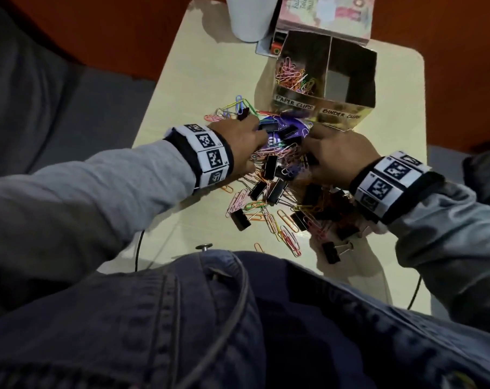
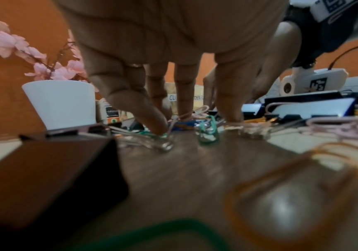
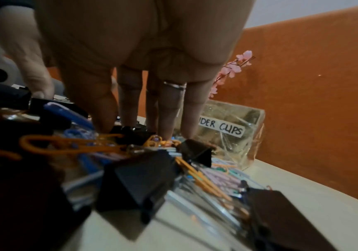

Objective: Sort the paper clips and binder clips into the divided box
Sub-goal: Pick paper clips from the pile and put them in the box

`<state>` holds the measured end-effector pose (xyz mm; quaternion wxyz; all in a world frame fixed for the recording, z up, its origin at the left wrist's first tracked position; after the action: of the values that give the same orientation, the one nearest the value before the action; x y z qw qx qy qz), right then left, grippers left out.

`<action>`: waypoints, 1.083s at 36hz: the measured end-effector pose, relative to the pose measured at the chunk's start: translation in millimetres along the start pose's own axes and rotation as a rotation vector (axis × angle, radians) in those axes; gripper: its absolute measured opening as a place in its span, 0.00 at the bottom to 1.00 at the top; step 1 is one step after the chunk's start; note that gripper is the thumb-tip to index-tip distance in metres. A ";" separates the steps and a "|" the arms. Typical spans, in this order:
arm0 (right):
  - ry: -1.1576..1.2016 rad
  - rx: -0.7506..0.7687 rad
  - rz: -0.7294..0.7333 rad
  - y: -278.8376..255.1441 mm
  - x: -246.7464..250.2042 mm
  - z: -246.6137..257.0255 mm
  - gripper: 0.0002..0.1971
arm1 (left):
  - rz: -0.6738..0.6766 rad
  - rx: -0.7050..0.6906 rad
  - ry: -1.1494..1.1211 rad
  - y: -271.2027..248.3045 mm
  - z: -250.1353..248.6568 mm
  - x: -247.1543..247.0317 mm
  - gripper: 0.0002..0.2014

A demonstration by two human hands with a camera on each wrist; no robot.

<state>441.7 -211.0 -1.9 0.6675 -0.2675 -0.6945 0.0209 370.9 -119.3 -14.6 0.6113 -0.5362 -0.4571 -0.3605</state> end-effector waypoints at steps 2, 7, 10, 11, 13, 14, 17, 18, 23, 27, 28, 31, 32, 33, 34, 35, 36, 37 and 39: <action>0.004 0.009 0.019 -3.4 -0.4 -1.4 0.26 | 0.009 0.001 -0.009 1.2 -2.6 -0.9 0.29; 0.020 0.055 0.028 4.3 6.9 16.9 0.29 | 0.012 0.005 -0.034 5.0 -7.2 0.0 0.29; -0.055 0.064 0.077 9.6 9.0 27.7 0.30 | 0.052 0.030 -0.072 6.2 -4.6 -2.8 0.28; -0.073 0.061 0.087 11.1 9.7 28.0 0.29 | 0.072 0.035 -0.082 6.1 -3.4 -4.2 0.27; -0.073 0.058 0.102 12.8 11.3 26.5 0.27 | 0.095 0.032 -0.104 4.6 -1.1 -6.3 0.26; -0.067 0.057 0.111 13.8 11.1 25.1 0.27 | 0.097 0.029 -0.116 3.5 0.1 -7.0 0.25; -0.087 0.064 0.131 15.0 10.3 23.1 0.31 | 0.107 0.028 -0.166 -0.1 5.9 -11.8 0.28; -0.102 0.065 0.137 15.4 10.2 23.2 0.32 | 0.107 0.035 -0.185 -1.4 8.2 -12.8 0.29; -0.173 0.052 0.124 20.3 13.1 26.5 0.29 | 0.082 0.092 -0.234 -4.2 18.2 -12.6 0.26; -0.168 0.049 0.109 20.4 9.8 24.2 0.27 | 0.081 0.100 -0.221 -3.2 27.2 -11.0 0.22; -0.163 0.050 0.106 19.7 8.8 23.0 0.27 | 0.088 0.101 -0.214 -2.8 29.5 -11.1 0.22; -0.156 0.073 0.104 16.4 6.2 21.6 0.28 | 0.102 0.096 -0.203 -3.1 34.3 -10.6 0.20; -0.156 0.076 0.106 15.2 5.6 20.7 0.29 | 0.107 0.101 -0.202 -4.2 36.1 -10.7 0.19; -0.157 0.076 0.109 13.8 5.5 19.7 0.30 | 0.108 0.110 -0.201 -5.5 38.0 -10.9 0.18; -0.154 0.073 0.110 12.3 6.0 19.0 0.30 | 0.107 0.116 -0.201 -7.2 39.4 -10.8 0.19; -0.151 0.067 0.107 11.5 7.1 18.7 0.30 | 0.103 0.118 -0.198 -8.3 39.7 -10.8 0.20; -0.144 0.064 0.101 11.1 9.2 19.2 0.30 | 0.096 0.114 -0.191 -9.3 39.0 -10.3 0.23; -0.137 0.065 0.099 11.1 11.0 20.8 0.29 | 0.091 0.104 -0.176 -9.9 36.9 -10.2 0.26; -0.130 0.077 0.111 12.5 12.2 26.9 0.28 | 0.098 0.075 -0.134 -11.7 29.2 -11.2 0.32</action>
<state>421.2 -186.6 1.5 0.6285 -0.2780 -0.7192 0.1021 351.4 -93.0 -21.1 0.6158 -0.5577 -0.4833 -0.2759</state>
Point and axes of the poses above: each hand's wrist, its own y-axis towards the middle knuckle, its own x-axis out of the back of the hand, z = x × y, the point moved 10 cm from there along y, towards the middle knuckle, and after that the axes turned 3 degrees about x, right-handed, at the moved point
